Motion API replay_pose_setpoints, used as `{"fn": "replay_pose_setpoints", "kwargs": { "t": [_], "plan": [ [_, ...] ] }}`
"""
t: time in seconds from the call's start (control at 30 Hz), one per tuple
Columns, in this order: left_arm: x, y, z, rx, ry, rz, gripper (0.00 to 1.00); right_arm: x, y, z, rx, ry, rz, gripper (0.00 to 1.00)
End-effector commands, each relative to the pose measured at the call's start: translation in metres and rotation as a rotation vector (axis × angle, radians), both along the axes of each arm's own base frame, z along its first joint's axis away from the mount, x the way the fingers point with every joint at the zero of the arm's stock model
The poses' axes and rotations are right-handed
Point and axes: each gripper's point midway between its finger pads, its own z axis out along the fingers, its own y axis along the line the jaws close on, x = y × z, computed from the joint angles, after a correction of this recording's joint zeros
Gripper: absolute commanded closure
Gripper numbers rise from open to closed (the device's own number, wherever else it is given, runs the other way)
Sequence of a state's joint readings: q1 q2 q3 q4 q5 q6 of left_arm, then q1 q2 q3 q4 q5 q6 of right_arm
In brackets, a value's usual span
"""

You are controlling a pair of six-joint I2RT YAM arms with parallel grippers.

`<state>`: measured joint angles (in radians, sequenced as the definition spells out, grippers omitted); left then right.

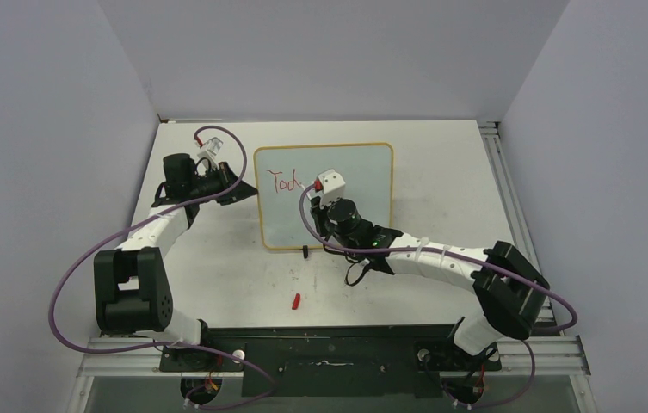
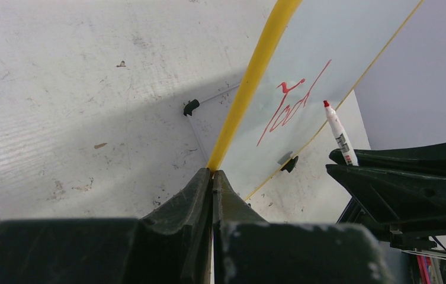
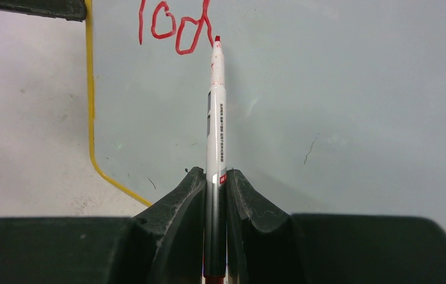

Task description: Write a sentence on the whiteboard

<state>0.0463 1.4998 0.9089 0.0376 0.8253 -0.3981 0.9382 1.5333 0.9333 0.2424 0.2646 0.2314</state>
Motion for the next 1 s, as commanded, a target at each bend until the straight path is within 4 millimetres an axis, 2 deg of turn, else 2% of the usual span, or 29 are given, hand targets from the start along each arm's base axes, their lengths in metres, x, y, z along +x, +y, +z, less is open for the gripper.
{"fn": "replay_pose_setpoints", "kwargs": {
  "t": [0.0,0.53,0.97],
  "plan": [
    [-0.001,-0.006,0.024,-0.002,-0.075,-0.035,1.0,0.014,0.004,0.021,0.054,-0.025,-0.044,0.95],
    [-0.001,-0.007,0.023,-0.005,-0.074,-0.036,1.0,0.022,-0.003,0.014,0.029,-0.023,-0.098,0.95],
    [-0.001,-0.007,0.024,-0.007,-0.076,-0.038,1.0,0.022,0.005,0.006,0.009,-0.007,-0.07,0.95]
  ]
}}
